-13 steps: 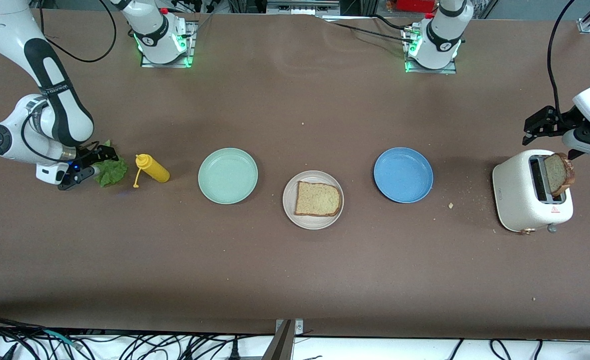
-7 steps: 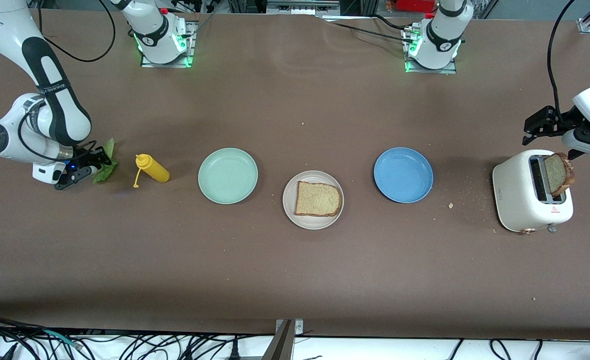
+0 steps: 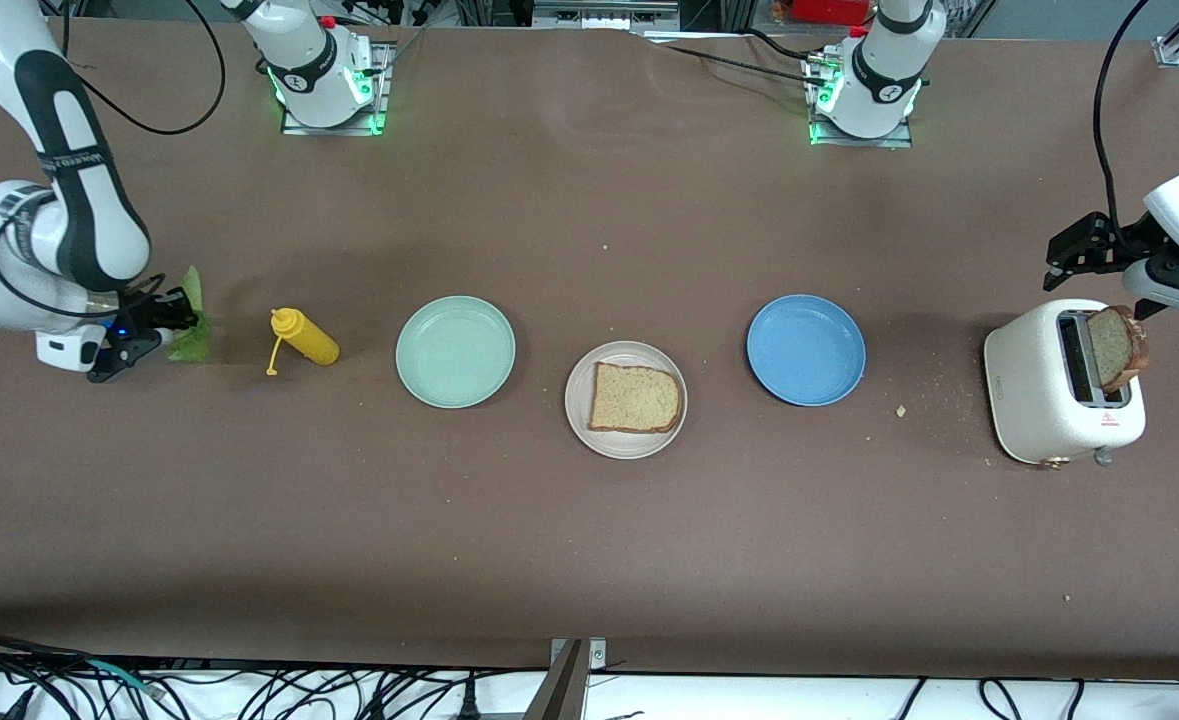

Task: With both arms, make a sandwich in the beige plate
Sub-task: 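Lift the lettuce leaf up off the table with the right gripper, then carry the lettuce leaf over the toast on the beige plate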

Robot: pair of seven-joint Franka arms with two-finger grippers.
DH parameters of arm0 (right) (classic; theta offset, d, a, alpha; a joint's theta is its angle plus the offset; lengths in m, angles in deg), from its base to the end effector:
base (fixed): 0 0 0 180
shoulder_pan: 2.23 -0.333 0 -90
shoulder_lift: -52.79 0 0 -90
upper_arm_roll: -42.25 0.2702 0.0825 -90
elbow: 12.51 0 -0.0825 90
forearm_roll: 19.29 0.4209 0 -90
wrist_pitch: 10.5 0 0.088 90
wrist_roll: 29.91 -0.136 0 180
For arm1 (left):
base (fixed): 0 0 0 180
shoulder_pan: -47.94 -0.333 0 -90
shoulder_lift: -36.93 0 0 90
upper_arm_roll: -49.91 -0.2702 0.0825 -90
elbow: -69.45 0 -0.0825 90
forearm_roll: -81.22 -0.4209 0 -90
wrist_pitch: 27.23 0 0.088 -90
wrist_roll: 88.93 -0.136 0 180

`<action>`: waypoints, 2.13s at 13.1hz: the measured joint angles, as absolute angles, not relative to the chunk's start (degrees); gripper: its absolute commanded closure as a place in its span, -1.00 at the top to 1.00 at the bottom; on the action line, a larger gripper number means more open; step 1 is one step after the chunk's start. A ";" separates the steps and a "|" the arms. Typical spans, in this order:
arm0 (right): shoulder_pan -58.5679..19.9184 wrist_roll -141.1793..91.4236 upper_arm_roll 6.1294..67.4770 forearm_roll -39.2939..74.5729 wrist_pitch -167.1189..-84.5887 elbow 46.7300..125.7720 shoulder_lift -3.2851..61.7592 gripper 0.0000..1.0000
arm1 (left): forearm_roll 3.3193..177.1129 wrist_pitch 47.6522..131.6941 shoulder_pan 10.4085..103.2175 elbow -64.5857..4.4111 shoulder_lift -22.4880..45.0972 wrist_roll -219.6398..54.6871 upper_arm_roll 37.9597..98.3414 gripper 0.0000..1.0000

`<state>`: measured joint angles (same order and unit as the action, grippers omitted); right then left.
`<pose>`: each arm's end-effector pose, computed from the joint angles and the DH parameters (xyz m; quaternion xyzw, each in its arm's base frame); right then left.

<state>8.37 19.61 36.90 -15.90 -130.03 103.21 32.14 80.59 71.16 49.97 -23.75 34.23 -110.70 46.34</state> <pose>0.5465 -0.1542 0.1542 -0.9521 -0.2688 0.1187 0.0842 0.6159 0.0173 0.5058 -0.9841 0.1763 -0.0199 0.0112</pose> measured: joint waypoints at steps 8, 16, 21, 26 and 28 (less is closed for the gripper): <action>8.40 2.24 44.03 -16.05 -102.77 84.96 35.33 -1.00 | 80.59 71.16 49.98 -23.75 34.22 -110.70 46.34 1.00; 2.65 -41.34 58.07 -1.52 -111.78 81.32 34.94 -1.00 | 80.59 71.69 49.99 -23.75 34.13 -110.70 46.33 1.00; -12.91 -68.06 58.54 0.29 -132.04 79.70 27.24 -1.00 | 80.59 71.76 49.95 -23.80 34.08 -110.70 46.30 1.00; -23.28 -89.00 58.41 0.22 -147.73 69.22 12.76 -1.00 | 80.59 71.80 49.91 -23.81 34.09 -110.70 46.27 1.00; -25.99 -93.28 58.29 0.17 -154.52 65.89 7.33 -1.00 | 80.59 71.80 49.85 -23.81 34.09 -110.70 46.27 1.00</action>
